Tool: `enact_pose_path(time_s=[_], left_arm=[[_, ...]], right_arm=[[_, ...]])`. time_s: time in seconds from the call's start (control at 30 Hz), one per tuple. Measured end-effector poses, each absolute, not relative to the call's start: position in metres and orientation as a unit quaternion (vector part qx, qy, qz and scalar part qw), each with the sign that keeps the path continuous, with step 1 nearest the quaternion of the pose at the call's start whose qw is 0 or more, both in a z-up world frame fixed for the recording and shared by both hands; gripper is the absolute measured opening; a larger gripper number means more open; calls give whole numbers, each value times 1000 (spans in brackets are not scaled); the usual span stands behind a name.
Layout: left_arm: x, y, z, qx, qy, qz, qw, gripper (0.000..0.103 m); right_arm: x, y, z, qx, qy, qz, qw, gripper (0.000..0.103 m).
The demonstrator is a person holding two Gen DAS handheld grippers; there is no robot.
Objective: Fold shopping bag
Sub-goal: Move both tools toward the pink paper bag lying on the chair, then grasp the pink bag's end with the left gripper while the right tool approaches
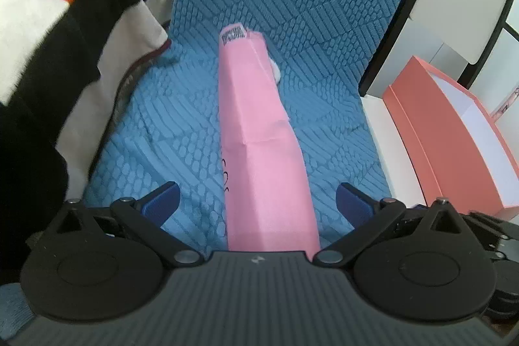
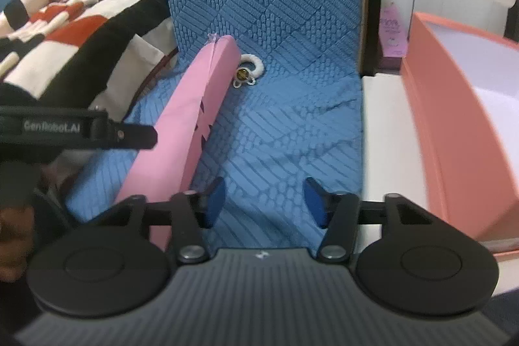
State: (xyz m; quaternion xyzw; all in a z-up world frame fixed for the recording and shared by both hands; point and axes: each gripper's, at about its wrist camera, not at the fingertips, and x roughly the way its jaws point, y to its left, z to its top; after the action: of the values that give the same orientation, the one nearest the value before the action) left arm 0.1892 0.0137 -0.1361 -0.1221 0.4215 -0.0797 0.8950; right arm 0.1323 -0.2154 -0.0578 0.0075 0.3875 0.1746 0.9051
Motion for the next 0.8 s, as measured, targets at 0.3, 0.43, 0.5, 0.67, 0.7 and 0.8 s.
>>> enact_pose_path(time_s=[0.3,0.43,0.5,0.67,0.7,0.8], left_arm=[[203,26,-144,-184,419,-107,883,80],[205,30,-149,-204,421,-115,876,57],[207,31,-152,-217,427,-123,869,43],[208,33,-159,-237,436,-129,859,38],[208,34,-159,-240,437,-131,857,38],[207,33,-160,-238,437,-131,857,38]], right_arm=[[164,-205,-78,48,410,186,891,53],[167,-198,-81,53,414,209,884,53],[166,-195,-82,70,420,232,875,53],[159,-187,-75,90,405,267,870,54],[158,-185,-74,92,404,273,868,54],[155,-183,-74,96,400,275,869,53]])
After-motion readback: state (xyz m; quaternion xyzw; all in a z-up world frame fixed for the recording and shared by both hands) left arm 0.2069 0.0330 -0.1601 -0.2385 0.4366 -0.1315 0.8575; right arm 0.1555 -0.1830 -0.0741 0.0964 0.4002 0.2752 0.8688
